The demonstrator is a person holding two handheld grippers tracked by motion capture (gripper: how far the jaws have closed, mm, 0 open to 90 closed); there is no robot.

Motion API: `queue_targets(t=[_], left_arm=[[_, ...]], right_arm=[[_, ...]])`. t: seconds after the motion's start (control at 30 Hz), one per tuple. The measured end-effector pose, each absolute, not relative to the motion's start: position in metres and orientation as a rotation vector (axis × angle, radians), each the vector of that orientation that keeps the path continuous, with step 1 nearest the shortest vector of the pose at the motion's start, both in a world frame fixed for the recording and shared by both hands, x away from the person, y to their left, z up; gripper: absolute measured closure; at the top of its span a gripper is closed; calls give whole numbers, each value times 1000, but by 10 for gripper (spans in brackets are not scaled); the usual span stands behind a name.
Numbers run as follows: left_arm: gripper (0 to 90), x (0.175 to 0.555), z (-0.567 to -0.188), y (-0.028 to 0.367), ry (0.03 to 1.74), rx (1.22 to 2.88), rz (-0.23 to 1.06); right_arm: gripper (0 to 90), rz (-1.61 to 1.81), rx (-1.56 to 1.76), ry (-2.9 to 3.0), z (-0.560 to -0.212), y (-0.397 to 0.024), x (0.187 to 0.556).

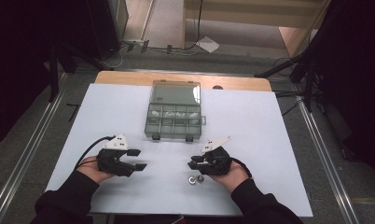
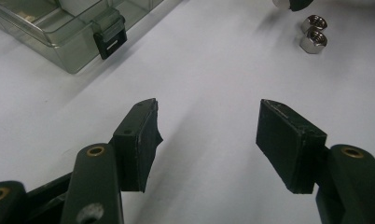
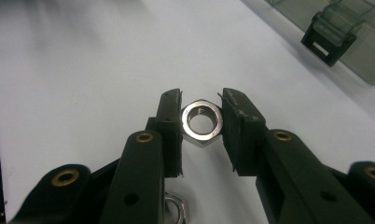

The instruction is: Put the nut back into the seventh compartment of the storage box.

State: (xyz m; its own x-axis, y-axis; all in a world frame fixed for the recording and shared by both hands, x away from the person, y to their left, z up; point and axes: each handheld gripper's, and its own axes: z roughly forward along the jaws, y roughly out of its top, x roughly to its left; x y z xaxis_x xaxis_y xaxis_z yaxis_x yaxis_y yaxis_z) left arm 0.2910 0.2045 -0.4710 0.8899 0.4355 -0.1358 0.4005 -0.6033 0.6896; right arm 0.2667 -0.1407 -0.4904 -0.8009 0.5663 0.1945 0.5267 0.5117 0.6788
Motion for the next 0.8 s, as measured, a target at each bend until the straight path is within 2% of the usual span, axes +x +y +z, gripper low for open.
queue_targets(t=[0.8], left_arm=[[387, 289, -472, 211, 616, 2275, 63]], right_arm=[[710, 1254, 996, 2658, -474, -126, 285]])
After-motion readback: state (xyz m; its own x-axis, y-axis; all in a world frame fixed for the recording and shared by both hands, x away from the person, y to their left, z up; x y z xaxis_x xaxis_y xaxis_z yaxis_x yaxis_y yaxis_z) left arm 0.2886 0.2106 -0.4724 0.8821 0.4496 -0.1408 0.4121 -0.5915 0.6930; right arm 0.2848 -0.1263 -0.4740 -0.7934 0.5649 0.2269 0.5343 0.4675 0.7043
